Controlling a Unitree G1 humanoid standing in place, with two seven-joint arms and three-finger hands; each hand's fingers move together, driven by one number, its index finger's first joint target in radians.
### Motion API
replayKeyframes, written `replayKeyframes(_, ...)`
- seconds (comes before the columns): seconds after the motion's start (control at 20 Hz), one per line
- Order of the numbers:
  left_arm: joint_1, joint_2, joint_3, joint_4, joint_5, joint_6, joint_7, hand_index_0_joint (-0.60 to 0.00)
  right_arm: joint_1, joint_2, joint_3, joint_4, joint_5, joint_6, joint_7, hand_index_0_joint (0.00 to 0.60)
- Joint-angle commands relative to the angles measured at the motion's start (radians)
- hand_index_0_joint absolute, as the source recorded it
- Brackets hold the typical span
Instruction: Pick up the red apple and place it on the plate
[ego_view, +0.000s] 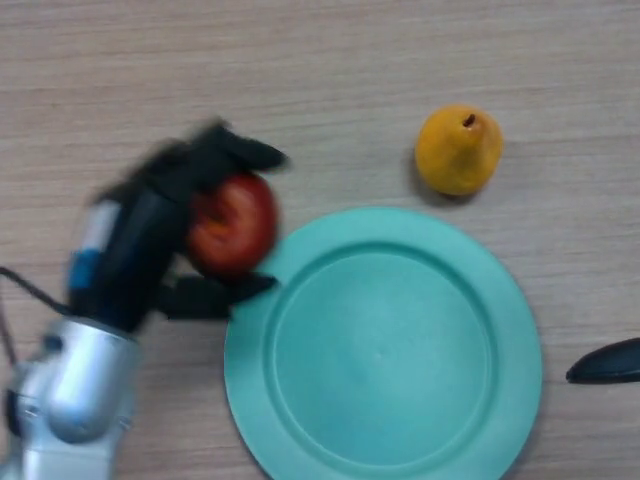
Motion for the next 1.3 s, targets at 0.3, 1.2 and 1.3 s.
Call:
replayKeyframes(0.3, 0.021, -0.014, -0.205, 0.101, 0.055, -0.107, 0.115, -0.600, 0.021, -0.058, -0.121, -0.054, 0.111, -0.114, -0.027, 0.000)
replayKeyframes(1.2, -0.048, -0.014, -0.176, -0.036, -0.026, 0.023, 0.085, 0.000, 0.056, -0.030, -0.153, -0.054, 0.072, -0.160, -0.003, 0.000)
replayKeyframes(1.3, -0.077, -0.014, -0.068, -0.164, -0.266, 0.165, 0.012, 0.000, 0.042, -0.053, -0.150, -0.054, 0.090, -0.141, -0.038, 0.000)
